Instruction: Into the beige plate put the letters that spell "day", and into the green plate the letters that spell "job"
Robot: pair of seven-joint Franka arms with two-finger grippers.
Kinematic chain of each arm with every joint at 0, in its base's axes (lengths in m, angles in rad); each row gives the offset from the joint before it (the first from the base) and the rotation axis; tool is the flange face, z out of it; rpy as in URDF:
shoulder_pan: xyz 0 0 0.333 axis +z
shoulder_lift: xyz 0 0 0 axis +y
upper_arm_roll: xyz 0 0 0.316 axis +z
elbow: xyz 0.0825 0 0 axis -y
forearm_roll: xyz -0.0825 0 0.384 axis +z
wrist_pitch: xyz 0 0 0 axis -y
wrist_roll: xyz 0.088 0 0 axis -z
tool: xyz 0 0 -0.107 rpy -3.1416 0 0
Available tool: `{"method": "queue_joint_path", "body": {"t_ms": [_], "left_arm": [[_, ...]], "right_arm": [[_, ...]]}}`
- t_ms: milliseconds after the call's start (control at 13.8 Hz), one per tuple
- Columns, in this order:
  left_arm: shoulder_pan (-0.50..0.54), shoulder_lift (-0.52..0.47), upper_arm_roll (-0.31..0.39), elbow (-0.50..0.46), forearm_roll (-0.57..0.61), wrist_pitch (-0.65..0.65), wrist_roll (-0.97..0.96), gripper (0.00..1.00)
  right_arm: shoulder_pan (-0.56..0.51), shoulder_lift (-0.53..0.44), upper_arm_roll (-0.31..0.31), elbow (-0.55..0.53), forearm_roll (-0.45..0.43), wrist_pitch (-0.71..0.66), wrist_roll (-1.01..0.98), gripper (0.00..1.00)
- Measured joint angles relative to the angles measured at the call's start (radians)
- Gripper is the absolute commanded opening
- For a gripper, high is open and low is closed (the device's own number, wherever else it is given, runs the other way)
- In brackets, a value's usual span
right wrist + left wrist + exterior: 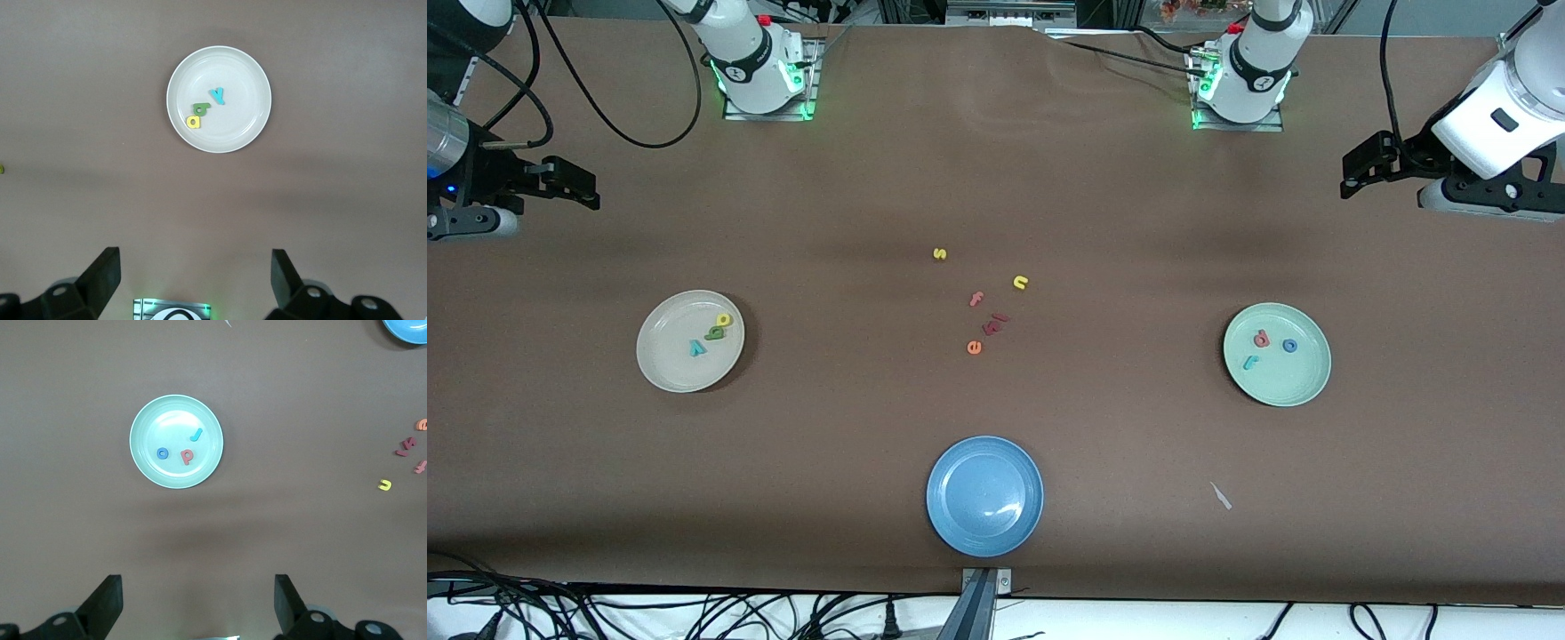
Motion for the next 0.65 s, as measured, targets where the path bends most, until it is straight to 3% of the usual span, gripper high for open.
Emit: {"method": "queue_joint_path", "body": {"t_ms": [653], "left_arm": [[0.0, 0.0, 0.002, 0.0, 0.0, 0.0, 0.0, 1.0]], "right_arm": [[0.0, 0.014, 0.0, 0.001, 0.0, -0.004, 0.0, 1.0]]}}
